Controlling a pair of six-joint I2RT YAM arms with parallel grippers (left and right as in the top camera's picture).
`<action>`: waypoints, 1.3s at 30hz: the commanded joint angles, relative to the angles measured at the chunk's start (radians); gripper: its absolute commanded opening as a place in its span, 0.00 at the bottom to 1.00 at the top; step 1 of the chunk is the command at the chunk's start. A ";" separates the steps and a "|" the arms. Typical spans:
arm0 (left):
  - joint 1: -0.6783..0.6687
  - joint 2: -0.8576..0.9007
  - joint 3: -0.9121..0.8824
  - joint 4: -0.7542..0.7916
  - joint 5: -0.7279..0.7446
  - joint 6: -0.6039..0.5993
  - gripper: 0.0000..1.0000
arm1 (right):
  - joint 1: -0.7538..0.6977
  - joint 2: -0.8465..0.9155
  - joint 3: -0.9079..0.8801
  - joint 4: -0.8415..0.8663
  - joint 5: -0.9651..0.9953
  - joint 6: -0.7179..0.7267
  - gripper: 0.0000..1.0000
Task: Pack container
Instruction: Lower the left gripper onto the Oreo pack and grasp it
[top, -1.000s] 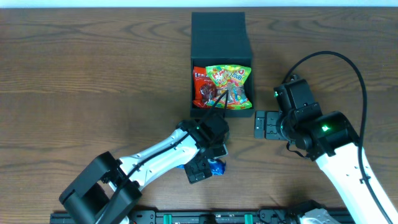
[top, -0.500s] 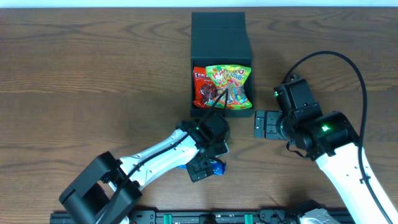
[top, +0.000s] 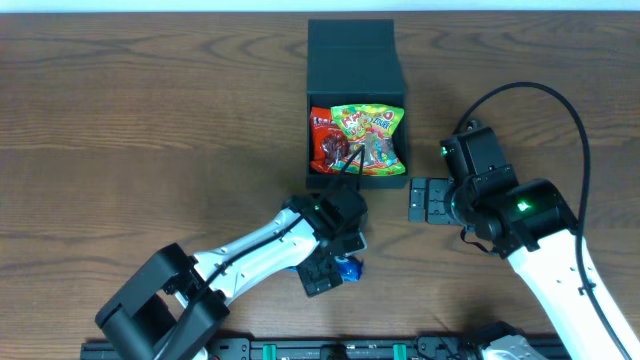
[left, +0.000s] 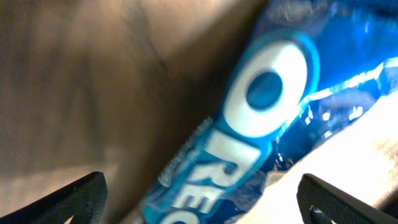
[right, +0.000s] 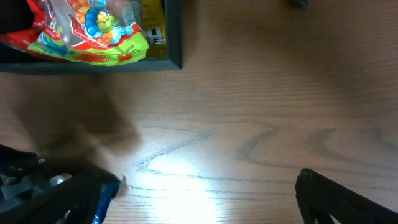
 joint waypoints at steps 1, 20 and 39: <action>-0.001 0.007 -0.022 -0.006 0.026 -0.011 0.98 | -0.003 -0.008 -0.002 -0.003 0.015 -0.010 0.99; -0.001 0.007 -0.029 0.016 0.029 -0.012 0.60 | -0.003 -0.008 -0.002 -0.003 0.015 -0.010 0.99; 0.000 0.004 -0.003 0.045 0.153 -0.056 0.06 | -0.003 -0.008 -0.002 0.002 0.014 -0.009 0.99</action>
